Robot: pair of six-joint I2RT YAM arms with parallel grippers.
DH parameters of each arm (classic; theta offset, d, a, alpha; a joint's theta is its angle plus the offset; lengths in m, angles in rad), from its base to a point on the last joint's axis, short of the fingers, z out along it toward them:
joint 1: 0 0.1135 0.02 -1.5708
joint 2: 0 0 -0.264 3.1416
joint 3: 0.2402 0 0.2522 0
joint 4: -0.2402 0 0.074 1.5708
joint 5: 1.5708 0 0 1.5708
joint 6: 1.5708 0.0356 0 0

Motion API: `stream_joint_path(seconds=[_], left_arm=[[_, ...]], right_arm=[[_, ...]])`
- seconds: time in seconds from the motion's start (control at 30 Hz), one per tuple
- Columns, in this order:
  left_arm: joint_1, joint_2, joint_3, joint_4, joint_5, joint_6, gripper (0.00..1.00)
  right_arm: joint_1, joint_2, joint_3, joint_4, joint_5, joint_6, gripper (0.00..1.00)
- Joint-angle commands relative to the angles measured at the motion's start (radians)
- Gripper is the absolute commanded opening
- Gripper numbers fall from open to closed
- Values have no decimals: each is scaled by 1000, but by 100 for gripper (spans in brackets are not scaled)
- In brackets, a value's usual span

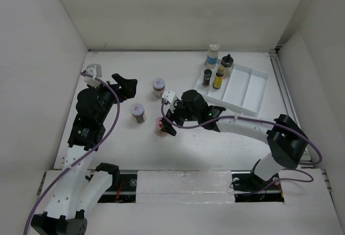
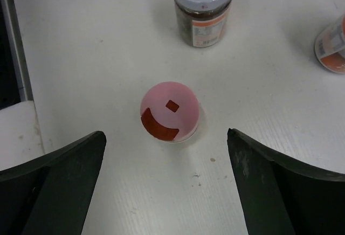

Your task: Organize the condiment bottles

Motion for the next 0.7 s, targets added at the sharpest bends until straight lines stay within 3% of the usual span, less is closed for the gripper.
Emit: stream_joint_path(seconds=[0.0,0.17,0.27,0.33,0.43,0.53,0.67], left_arm=[[10,-23,14,29,1,14,91],[10,-23,14,38,12,14,91],[10,-23,3,38,12,14,91],[10,-23,3,38,12,14,91],[10,-34,3,38,12,23,91],[10,-34,3,38,21,23,91],[10,-34,3,38,31,23,91]], right_arm=[[13,46,39,41,-17,-14,100],[13,136,91,76,30,-23,99],[13,181,119,108,61,-14,92],[13,205,128,133,61,4,84],[13,184,99,191,78,41,53],[13,123,32,270,108,84,37],[-10,-47,-24,280,170,84,37]])
